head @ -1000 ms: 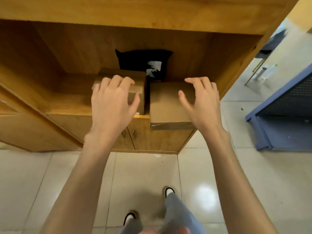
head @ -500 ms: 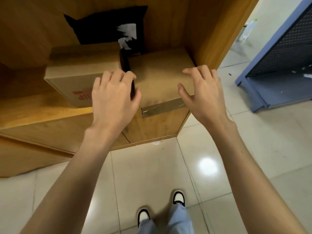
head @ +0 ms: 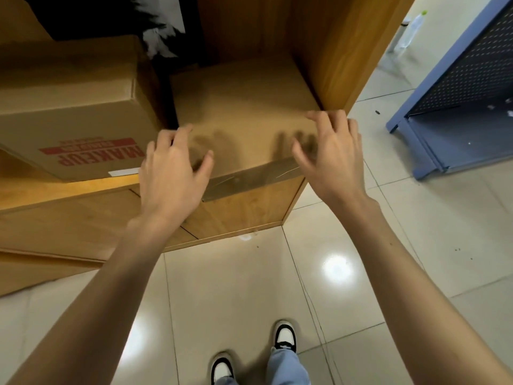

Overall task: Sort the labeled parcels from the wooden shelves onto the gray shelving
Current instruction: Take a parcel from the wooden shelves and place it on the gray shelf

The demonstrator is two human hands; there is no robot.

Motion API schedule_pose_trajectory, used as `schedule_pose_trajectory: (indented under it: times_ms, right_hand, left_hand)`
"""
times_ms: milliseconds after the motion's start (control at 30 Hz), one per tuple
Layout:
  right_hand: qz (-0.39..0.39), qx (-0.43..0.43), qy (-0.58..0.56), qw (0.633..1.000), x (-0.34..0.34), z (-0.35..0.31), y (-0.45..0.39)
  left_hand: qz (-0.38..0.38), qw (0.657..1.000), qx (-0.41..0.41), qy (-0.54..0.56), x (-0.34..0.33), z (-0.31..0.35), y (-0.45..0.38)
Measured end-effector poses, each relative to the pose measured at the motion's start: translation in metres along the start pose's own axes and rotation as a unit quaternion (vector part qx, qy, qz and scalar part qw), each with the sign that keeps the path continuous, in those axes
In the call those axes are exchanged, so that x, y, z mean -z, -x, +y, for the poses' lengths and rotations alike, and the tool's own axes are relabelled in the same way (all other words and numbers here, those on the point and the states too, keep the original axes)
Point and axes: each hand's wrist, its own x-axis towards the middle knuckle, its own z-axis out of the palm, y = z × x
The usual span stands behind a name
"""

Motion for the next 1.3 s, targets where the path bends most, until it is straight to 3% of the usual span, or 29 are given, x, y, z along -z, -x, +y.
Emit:
schedule_pose_trajectory:
  times_ms: [67, 167, 300, 367, 500, 600, 733, 1033, 1300]
  right_hand:
    - [0.001, -0.036, -0.038, 0.999, -0.007, 0.010, -0.006]
    - [-0.002, -0.066, -0.065, 0.996, -0.020, 0.023, -0.014]
    - [-0.001, -0.109, -0.170, 0.979, -0.035, 0.037, -0.020]
    - [-0.015, -0.161, -0.265, 0.951, -0.041, 0.043, -0.022]
    - [-0.078, -0.265, -0.430, 0.859, -0.047, 0.049, -0.023]
    - [-0.097, -0.282, -0.476, 0.828, -0.048, 0.051, -0.024]
    - [-0.076, -0.256, -0.463, 0.845, -0.036, 0.049, -0.019]
    - [-0.039, -0.270, -0.485, 0.831, 0.020, 0.026, 0.026]
    - [-0.009, -0.330, -0.572, 0.750, 0.093, -0.025, 0.104]
  left_hand:
    - [-0.047, 0.991, 0.089, 0.091, -0.015, -0.001, -0.005]
    - [-0.073, 0.951, 0.206, 0.219, -0.035, -0.004, -0.013]
    - [-0.053, 0.903, 0.272, 0.327, -0.050, -0.006, -0.017]
    - [-0.042, 0.880, 0.295, 0.369, -0.054, -0.006, -0.016]
    - [-0.054, 0.836, 0.337, 0.430, -0.055, -0.005, -0.014]
    - [-0.055, 0.828, 0.345, 0.438, -0.052, -0.005, -0.014]
    - [-0.055, 0.815, 0.346, 0.462, -0.041, 0.001, -0.006]
    - [-0.067, 0.808, 0.302, 0.501, 0.006, 0.011, 0.030]
    - [-0.095, 0.817, 0.223, 0.523, 0.084, 0.004, 0.076]
